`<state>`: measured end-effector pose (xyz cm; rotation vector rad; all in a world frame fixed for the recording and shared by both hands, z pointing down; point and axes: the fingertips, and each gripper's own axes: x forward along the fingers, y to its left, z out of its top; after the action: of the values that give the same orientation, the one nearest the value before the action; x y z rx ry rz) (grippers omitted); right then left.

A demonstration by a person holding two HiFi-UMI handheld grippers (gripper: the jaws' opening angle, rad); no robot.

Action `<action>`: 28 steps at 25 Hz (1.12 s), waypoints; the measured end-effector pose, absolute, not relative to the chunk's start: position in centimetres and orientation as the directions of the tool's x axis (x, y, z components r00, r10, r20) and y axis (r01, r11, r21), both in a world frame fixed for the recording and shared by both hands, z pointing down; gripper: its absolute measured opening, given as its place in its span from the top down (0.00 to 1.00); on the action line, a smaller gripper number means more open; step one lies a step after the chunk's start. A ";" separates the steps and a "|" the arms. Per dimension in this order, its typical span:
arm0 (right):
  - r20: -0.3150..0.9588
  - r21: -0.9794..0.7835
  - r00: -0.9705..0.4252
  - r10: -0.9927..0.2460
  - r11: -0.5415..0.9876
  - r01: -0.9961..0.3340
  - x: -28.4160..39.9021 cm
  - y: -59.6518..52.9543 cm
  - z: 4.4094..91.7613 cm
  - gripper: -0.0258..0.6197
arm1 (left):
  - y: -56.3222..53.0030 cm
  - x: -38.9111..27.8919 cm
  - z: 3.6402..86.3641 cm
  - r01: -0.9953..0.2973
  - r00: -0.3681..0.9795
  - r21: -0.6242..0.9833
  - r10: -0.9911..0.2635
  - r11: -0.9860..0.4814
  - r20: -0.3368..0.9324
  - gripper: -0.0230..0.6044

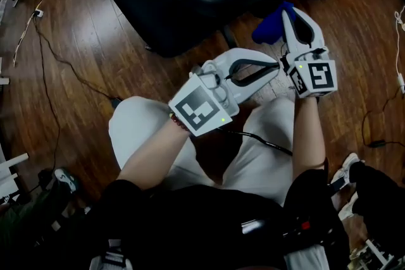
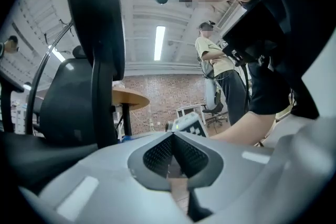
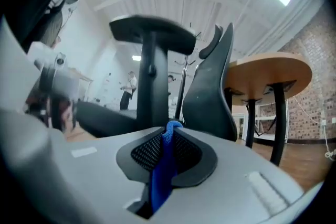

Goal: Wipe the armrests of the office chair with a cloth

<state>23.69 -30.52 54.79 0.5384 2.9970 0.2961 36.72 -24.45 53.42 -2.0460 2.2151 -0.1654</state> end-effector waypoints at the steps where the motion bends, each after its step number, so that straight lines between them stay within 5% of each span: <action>1: -0.114 0.195 -0.923 0.368 0.919 0.343 24.1 -30.0 52.1 0.91 | -24.5 36.7 53.7 -0.986 -0.085 -0.143 -0.996 0.084 0.003 0.96; 4: -0.237 0.254 -0.859 0.454 0.882 0.396 24.8 -26.9 44.2 0.91 | -24.4 36.7 52.9 -0.994 -0.091 -0.059 -0.996 0.091 0.000 0.96; 9: -0.212 0.188 -0.860 0.464 0.883 0.430 25.1 -26.5 41.3 0.91 | -24.8 39.8 46.4 -0.997 0.066 0.014 -0.972 -0.071 -0.225 0.96; 14: 0.126 -0.003 -0.859 0.496 0.866 0.500 27.3 -27.8 48.5 0.91 | -25.8 42.6 45.1 -0.984 0.149 0.071 -0.968 -0.166 -0.201 0.96; 17: 0.267 -0.022 -0.867 0.420 0.902 0.430 28.2 -29.2 49.7 0.91 | -26.7 44.4 48.1 -0.984 0.164 0.065 -0.986 -0.166 -0.036 0.96; 23: 0.284 -0.073 -0.865 0.414 0.909 0.411 32.5 -28.3 38.0 0.91 | -17.0 45.0 39.7 -0.900 -0.077 0.435 -0.990 0.017 -0.121 0.96; 28: 0.303 0.017 -0.845 0.441 0.884 0.467 34.8 -24.5 28.5 0.91 | -7.3 44.4 29.7 -0.891 -0.197 0.419 -0.980 0.175 -0.009 0.96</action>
<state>34.85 -24.49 28.54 0.8217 3.3331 0.1564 44.38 -7.32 29.70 -2.1298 2.5960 0.5805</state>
